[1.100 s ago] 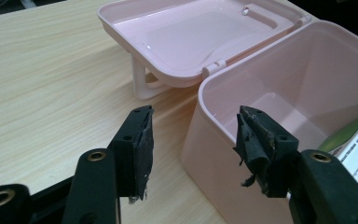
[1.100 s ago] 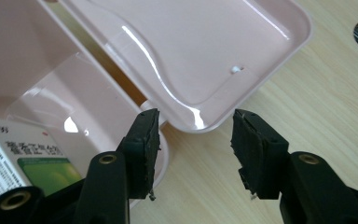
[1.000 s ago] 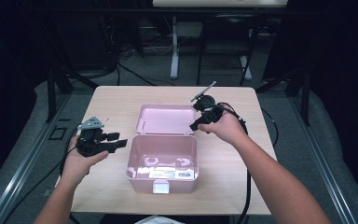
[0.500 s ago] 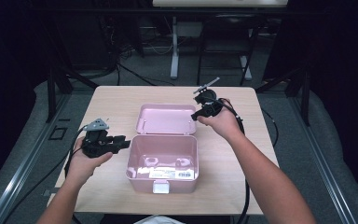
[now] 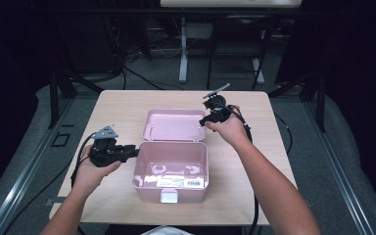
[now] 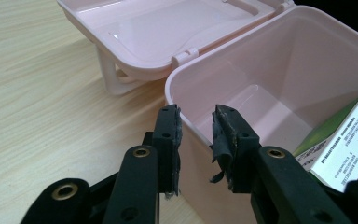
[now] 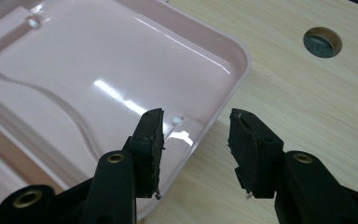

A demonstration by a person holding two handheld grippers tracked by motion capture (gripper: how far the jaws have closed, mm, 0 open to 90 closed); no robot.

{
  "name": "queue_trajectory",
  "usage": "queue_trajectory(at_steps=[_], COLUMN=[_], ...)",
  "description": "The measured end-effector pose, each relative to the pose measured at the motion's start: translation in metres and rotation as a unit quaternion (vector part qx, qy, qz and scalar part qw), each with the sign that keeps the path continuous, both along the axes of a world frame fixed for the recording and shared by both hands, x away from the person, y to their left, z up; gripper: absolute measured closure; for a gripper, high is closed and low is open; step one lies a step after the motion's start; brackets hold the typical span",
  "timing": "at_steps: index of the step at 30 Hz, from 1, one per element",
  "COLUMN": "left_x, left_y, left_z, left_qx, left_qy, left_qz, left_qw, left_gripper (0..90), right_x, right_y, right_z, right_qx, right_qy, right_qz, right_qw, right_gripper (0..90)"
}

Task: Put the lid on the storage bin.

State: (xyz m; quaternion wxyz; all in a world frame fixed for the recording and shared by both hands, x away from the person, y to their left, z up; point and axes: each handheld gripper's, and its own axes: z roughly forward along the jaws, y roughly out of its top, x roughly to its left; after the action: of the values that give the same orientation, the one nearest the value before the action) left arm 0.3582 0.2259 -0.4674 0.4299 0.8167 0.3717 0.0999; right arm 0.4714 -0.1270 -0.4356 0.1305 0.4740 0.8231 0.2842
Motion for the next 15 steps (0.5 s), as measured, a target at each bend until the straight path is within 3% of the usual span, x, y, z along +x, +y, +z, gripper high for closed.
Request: queue_trajectory(at_steps=[7, 9, 10, 15], left_x=[-0.002, -0.002, -0.001, -0.001], left_y=[-0.005, -0.006, -0.005, -0.005], left_z=[-0.001, -0.001, -0.001, -0.002], left_qx=[0.009, 0.013, 0.009, 0.004], left_qy=[0.01, 0.001, 0.008, 0.005], left_qz=[-0.012, -0.003, -0.013, -0.006], left_qw=[0.9998, 0.9999, 0.9998, 1.0], left_gripper=[74.7, 74.8, 74.9, 74.8], right_x=[0.01, 0.012, 0.014, 0.023], right_y=[-0.004, -0.004, -0.005, -0.007], right_z=[-0.006, -0.008, -0.009, -0.016], right_qx=[0.01, 0.012, 0.012, 0.017], right_qy=[0.002, 0.004, -0.001, 0.007], right_qz=[-0.03, -0.038, -0.041, -0.062], right_qw=[0.9995, 0.9992, 0.9991, 0.9979], right_gripper=[52.8, 52.8, 52.7, 53.0])
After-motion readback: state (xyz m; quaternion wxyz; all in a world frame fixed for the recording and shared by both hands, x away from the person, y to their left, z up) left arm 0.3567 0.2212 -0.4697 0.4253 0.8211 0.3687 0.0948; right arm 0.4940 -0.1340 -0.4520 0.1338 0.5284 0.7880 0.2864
